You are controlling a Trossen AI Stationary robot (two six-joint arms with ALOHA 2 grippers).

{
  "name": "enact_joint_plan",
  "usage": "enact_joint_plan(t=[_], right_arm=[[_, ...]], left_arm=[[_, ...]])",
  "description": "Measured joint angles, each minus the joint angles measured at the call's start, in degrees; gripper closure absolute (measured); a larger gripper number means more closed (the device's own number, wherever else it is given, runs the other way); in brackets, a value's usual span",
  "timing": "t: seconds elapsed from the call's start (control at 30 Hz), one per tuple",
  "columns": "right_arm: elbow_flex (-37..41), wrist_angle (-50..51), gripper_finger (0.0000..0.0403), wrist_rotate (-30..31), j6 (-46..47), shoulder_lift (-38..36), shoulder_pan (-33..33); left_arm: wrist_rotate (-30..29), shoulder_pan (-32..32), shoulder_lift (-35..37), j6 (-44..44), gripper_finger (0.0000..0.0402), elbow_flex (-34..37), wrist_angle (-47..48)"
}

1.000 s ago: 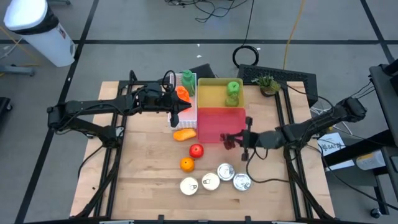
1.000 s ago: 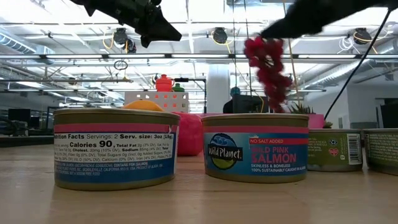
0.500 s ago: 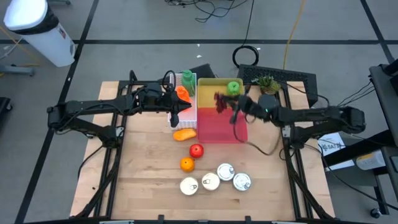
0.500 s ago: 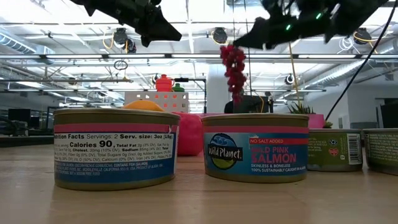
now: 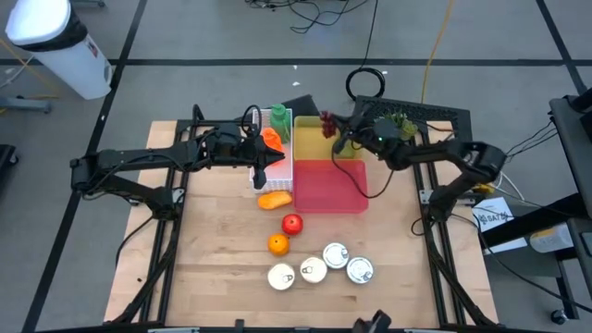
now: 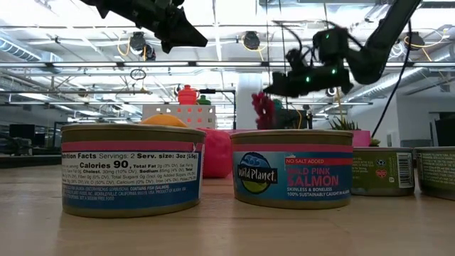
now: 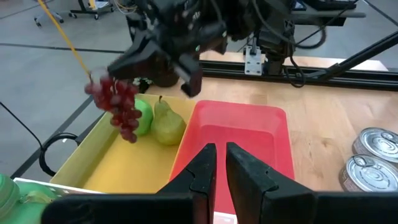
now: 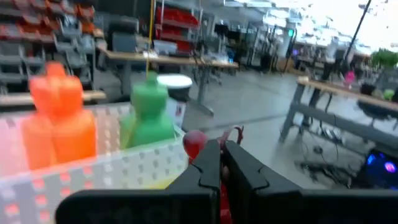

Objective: Pick & Place Food Item
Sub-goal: Put the red grapes into the yellow bin, then put the red apple into the yellow bin

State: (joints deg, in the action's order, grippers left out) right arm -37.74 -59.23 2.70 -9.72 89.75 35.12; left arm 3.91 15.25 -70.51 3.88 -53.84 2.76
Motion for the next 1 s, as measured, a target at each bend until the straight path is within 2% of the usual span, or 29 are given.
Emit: enact_joint_plan(t=[0.3, 0.53, 0.73, 0.83, 1.0], right_arm=[[0.0, -4.2, 0.0401, 0.0, -0.5, 6.9, 1.6], [0.0, -4.0, 0.04, 0.2, -5.9, 8.0, 1.7], [0.0, -4.0, 0.0397, 0.2, -4.6, 8.0, 1.7], [0.0, -4.0, 0.0376, 0.2, -4.5, 8.0, 1.7], [0.0, -4.0, 0.0307, 0.2, -4.5, 8.0, 1.7]], left_arm=[[0.0, 0.0, 0.0, 0.4, 0.0353, 0.0, 0.0], [0.0, 0.0, 0.0, 0.4, 0.0353, 0.0, 0.0], [0.0, 0.0, 0.0, 0.4, 0.0353, 0.0, 0.0], [0.0, 0.0, 0.0, 0.4, 0.0353, 0.0, 0.0], [0.0, 0.0, 0.0, 0.3, 0.0353, 0.0, 0.0]])
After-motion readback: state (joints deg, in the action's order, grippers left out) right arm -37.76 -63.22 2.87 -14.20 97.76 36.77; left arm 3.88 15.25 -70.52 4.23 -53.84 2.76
